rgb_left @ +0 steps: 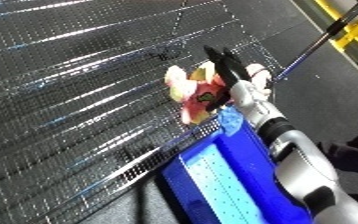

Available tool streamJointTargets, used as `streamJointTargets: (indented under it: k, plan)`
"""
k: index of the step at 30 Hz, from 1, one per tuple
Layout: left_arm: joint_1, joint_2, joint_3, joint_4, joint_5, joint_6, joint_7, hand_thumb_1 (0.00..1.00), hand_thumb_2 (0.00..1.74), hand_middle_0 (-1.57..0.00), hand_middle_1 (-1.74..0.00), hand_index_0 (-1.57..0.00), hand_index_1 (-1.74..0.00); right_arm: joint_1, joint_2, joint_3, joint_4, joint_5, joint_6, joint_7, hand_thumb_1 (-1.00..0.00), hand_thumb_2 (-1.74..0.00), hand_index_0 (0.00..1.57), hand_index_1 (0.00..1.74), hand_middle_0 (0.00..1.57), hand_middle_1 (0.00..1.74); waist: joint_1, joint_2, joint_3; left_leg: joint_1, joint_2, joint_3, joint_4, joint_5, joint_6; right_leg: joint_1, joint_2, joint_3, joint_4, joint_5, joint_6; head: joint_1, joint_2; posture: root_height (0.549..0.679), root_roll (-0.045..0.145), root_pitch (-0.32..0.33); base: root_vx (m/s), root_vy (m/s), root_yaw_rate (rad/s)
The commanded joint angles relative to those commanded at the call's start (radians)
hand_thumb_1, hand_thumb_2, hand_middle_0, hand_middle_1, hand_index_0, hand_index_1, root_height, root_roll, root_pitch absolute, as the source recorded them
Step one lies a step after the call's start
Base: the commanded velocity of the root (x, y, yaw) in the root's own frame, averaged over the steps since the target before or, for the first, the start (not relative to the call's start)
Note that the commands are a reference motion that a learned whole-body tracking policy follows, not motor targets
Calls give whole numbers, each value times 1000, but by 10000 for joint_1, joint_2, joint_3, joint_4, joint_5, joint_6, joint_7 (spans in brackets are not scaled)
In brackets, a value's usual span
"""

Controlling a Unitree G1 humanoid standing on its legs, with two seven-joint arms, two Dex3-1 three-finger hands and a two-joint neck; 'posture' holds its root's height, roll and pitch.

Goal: Pick up the object and place it into the box

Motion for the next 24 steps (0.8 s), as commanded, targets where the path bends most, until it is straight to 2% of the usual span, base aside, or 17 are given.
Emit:
streamJointTargets:
  k: [9,16,24]
  plan:
    - [210,78,11,-164,260,-3,33,1000,1740,-1570,-1740,-1570,-1740,174,142,-26,695,-50,267,249,0,0,0,0,0,0,108,159,0,-136,-8,-67,-204,128,-31,-40,-31,-131,-57,-108,24,52,291,611,83,-98,-7,-20,58]
    - [254,24,218,-157,323,-41,86,1000,1740,-1570,-1740,-1570,-1740,802,373,-384,748,123,342,465,-350,-609,549,609,549,609,118,103,0,-126,55,-79,-300,151,-37,59,-30,-233,-164,-114,41,-154,385,612,78,-95,-6,-19,17]
    - [263,33,363,-207,316,-72,113,1000,1740,-1570,-1740,-1570,-1740,964,487,-459,541,262,295,457,-750,-1305,1178,1305,1178,1305,107,-2,0,-126,127,-72,-303,167,-58,89,-5,-269,-205,-82,29,-178,414,612,76,-98,-17,-17,2]
